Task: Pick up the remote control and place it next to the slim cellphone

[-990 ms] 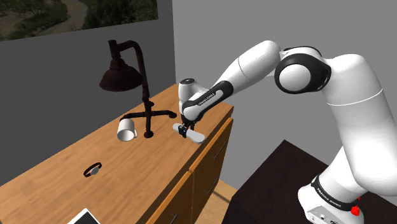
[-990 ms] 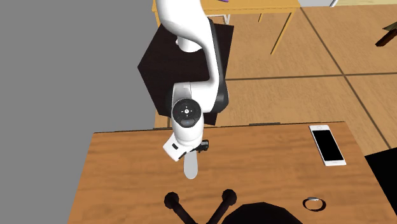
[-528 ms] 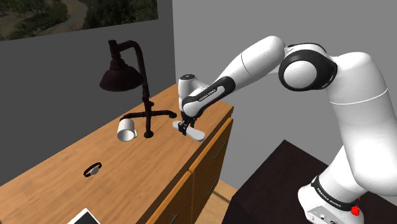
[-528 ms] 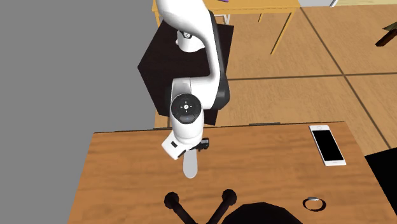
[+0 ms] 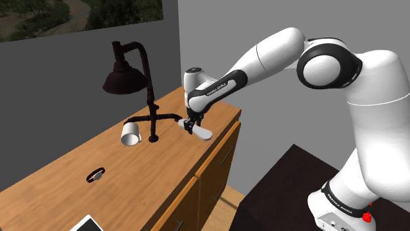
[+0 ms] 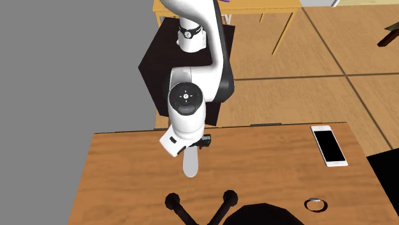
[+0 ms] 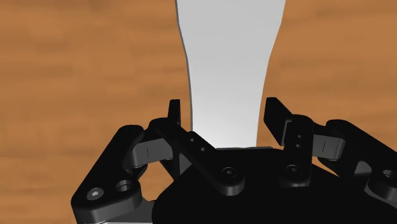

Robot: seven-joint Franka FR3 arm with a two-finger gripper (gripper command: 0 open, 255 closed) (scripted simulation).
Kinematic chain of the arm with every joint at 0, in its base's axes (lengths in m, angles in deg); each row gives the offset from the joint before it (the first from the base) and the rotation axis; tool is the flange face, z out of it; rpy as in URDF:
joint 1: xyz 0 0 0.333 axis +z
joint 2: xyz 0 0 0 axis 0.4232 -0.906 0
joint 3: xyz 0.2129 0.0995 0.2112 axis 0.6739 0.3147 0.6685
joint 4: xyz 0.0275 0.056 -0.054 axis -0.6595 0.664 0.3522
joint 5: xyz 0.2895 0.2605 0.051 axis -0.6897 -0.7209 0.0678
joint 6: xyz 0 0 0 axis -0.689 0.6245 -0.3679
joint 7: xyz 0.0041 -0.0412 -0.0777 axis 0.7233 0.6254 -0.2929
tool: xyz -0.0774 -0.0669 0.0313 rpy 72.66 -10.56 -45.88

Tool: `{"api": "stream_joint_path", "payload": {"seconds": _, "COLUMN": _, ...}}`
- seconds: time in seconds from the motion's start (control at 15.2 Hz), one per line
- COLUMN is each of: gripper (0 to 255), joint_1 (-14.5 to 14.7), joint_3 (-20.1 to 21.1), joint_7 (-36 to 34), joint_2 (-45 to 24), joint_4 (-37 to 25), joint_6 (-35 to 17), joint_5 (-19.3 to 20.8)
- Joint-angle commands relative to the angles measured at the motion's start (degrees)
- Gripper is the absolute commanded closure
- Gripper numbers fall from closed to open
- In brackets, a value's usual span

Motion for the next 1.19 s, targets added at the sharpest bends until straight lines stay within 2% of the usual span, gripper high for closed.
{"api": "stream_joint_path", "payload": {"seconds": 0.0, "gripper": 255, "joint_1": -0.08, "joint_3": 0.08, "joint_7": 0.13, "joint_2": 0.98, "joint_4": -0.09, "joint_6": 1.07, "joint_5": -0.12}}
{"api": "stream_joint_path", "payload": {"seconds": 0.2, "gripper": 255, "joint_1": -0.15, "joint_3": 0.19, "joint_7": 0.24, "joint_2": 2.20, "joint_4": -0.20, "joint_6": 2.39, "joint_5": -0.27}}
{"api": "stream_joint_path", "payload": {"seconds": 0.66, "gripper": 255, "joint_1": 6.36, "joint_3": 1.66, "joint_7": -8.19, "joint_2": 3.39, "joint_4": 1.78, "joint_6": 1.85, "joint_5": 0.57}}
{"api": "stream_joint_path", "payload": {"seconds": 1.12, "gripper": 255, "joint_1": 13.09, "joint_3": 3.08, "joint_7": -16.60, "joint_2": 2.52, "joint_4": 0.29, "joint_6": 2.74, "joint_5": 1.47}}
